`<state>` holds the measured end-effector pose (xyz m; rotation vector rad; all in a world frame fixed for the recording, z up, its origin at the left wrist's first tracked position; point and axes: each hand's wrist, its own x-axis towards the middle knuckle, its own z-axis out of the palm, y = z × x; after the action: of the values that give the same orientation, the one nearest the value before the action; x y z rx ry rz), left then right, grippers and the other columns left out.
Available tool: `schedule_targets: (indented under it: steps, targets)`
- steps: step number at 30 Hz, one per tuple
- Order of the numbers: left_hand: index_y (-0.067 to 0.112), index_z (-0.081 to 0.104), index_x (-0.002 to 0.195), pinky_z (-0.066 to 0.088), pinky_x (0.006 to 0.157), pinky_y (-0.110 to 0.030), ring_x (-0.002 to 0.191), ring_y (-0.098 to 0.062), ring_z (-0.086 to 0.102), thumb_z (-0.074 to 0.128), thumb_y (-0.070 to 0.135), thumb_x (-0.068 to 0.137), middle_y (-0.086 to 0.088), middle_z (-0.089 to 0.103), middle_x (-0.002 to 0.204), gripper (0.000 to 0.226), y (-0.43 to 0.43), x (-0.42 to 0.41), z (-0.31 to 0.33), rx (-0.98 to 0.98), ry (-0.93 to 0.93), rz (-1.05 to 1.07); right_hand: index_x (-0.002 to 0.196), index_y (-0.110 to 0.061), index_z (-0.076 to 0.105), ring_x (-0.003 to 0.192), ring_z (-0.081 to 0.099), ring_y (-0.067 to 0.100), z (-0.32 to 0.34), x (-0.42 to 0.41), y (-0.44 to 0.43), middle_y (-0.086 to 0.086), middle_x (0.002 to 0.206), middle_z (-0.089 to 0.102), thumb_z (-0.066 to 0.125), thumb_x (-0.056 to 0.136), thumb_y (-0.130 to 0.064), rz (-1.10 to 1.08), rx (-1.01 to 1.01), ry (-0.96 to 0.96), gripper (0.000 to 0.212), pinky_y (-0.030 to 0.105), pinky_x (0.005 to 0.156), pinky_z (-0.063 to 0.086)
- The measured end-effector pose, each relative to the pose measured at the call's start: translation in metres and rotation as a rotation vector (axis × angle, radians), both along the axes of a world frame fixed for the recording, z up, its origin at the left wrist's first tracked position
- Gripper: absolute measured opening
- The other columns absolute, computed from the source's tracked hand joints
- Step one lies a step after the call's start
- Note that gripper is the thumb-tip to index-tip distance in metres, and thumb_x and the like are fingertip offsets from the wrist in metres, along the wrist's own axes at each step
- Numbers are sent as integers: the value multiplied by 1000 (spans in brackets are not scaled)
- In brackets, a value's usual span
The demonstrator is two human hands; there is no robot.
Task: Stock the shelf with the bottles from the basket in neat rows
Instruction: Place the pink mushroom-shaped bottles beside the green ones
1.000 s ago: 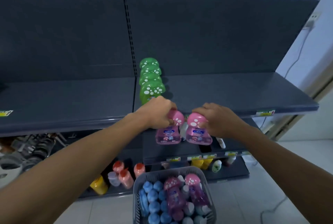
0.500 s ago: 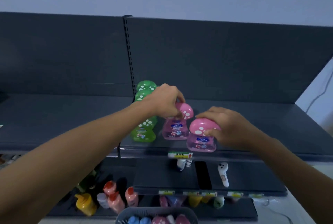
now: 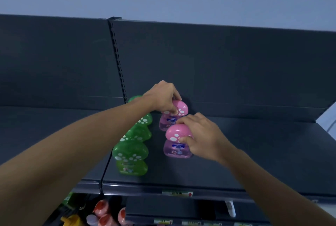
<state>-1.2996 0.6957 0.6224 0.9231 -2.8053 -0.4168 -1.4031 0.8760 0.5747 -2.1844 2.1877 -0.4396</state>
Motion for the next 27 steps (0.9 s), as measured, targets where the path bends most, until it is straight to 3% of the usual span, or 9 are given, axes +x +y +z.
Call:
schedule_targets:
  steps: [2,6,9,13,18,21,27]
  targets:
    - [29,80,106,59,84,-30,91,-8,70,94,31,63,13,77,95,46,-10,-7,-3,15,-11,-1,135,-28,51,112,44,11,-4,-1,-13,-13,128,57,66,90,-40,-19,-14,-18,49,30,89,46]
    - [27,80,107,60,84,-31,84,-7,71,93,27,66,17,70,73,44,-21,-16,-7,57,-31,7,136,-27,50,117,45,15,-14,-4,-34,-9,130,56,66,92,-39,-42,-30,-22,49,35,91,49]
    - [28,79,108,60,82,-30,81,-7,71,89,24,68,14,72,71,42,-27,-18,-12,54,-61,7,138,-28,49,118,45,16,-22,-4,-46,-7,129,56,66,92,-35,-48,-42,-19,50,34,91,50]
    - [27,80,106,62,78,-31,72,-8,72,86,20,70,15,67,53,37,-35,-18,-18,78,-58,20,140,-27,49,114,46,17,-27,-4,-57,-5,131,50,70,89,-24,-63,-61,-23,56,35,89,52]
    - [28,80,102,62,78,-30,76,-9,73,88,23,70,5,77,73,34,-45,-21,-21,95,-56,23,145,-29,46,116,48,18,-29,1,-64,-2,131,41,71,85,-9,-52,-85,-46,68,35,90,54]
    - [28,80,108,62,77,-28,79,-8,73,91,25,69,8,77,81,40,-49,-23,-23,110,-22,40,148,-26,43,120,47,18,-30,3,-68,-1,133,41,70,83,-5,-56,-92,-41,74,33,93,54]
    - [27,79,112,58,91,-30,99,-9,69,88,23,72,8,77,103,42,-49,-19,-22,90,-21,-3,150,-28,41,122,46,17,-33,4,-70,-2,134,39,70,84,-6,-63,-97,-38,75,33,93,54]
